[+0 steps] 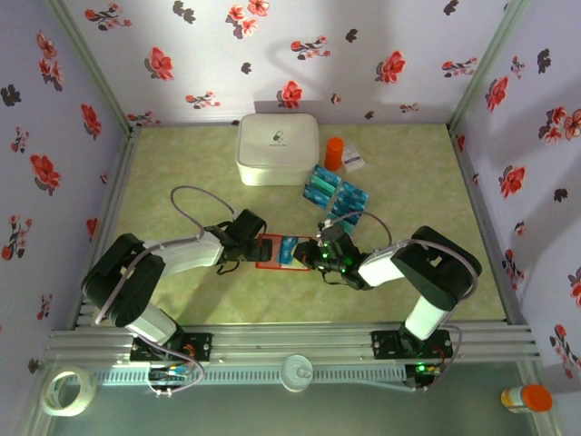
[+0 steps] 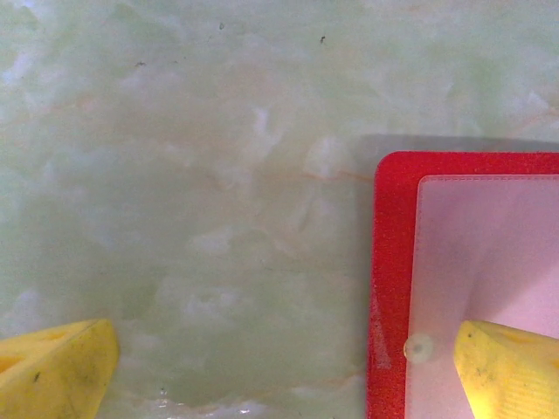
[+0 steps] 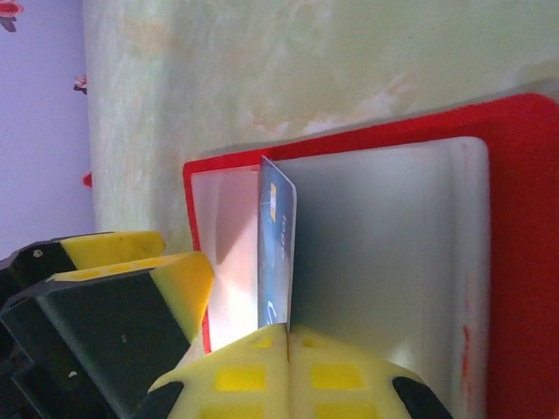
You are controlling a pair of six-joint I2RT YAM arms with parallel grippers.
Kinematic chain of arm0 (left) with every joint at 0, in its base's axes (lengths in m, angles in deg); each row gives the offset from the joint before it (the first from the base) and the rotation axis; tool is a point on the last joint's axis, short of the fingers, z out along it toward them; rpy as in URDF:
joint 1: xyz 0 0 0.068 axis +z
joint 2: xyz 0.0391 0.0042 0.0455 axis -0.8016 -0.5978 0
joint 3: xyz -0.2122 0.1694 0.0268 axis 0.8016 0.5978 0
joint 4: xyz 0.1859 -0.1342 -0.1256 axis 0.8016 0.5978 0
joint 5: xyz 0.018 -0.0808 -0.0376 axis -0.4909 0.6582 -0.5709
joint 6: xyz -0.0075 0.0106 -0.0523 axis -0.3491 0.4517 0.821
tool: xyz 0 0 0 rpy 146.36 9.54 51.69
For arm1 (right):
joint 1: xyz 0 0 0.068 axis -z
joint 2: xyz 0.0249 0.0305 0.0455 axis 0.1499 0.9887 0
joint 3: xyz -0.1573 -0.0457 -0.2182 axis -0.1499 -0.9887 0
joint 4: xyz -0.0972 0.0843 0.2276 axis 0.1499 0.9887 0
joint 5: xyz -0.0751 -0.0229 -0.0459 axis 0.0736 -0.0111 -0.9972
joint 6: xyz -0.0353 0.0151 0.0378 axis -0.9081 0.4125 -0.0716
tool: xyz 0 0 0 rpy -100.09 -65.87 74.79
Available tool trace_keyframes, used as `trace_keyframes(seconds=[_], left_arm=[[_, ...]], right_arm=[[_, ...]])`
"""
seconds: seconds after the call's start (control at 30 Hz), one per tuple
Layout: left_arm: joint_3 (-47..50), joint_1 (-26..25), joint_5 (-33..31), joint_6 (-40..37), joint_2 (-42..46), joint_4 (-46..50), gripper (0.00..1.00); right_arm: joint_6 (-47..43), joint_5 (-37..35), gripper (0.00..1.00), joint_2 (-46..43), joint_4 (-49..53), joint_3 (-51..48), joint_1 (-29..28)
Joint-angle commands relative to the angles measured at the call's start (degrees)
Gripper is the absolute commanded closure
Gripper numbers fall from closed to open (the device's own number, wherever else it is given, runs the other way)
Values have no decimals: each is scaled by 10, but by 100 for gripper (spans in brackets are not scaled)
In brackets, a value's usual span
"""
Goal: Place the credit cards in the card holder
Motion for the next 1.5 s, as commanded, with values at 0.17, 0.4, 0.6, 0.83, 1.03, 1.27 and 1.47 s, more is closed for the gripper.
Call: trace_keyframes(seconds=[0.17, 0.4, 0.6, 0.83, 1.03, 1.27, 1.47], left_arm=[[12, -1, -1, 13, -4, 25, 0], [11, -1, -2, 13, -4, 24, 0], [14, -1, -2, 14, -4, 23, 0], [13, -1, -1, 14, -2, 23, 0], [8, -1, 0, 10, 9, 31, 0], [-20, 15, 5, -9, 49, 71, 0], [-12, 29, 9, -15, 61, 76, 0]], right_arm=[[5, 14, 100, -14, 68, 3, -5], [-4, 31, 100, -5, 97, 22, -5], [-8, 46, 100, 15, 109, 39, -5], [-21, 60, 100, 46, 128, 70, -5], [-65, 69, 77, 32, 206, 104, -5], [-153, 29, 62, -48, 385, 156, -3], [-205, 11, 65, -52, 472, 214, -3]])
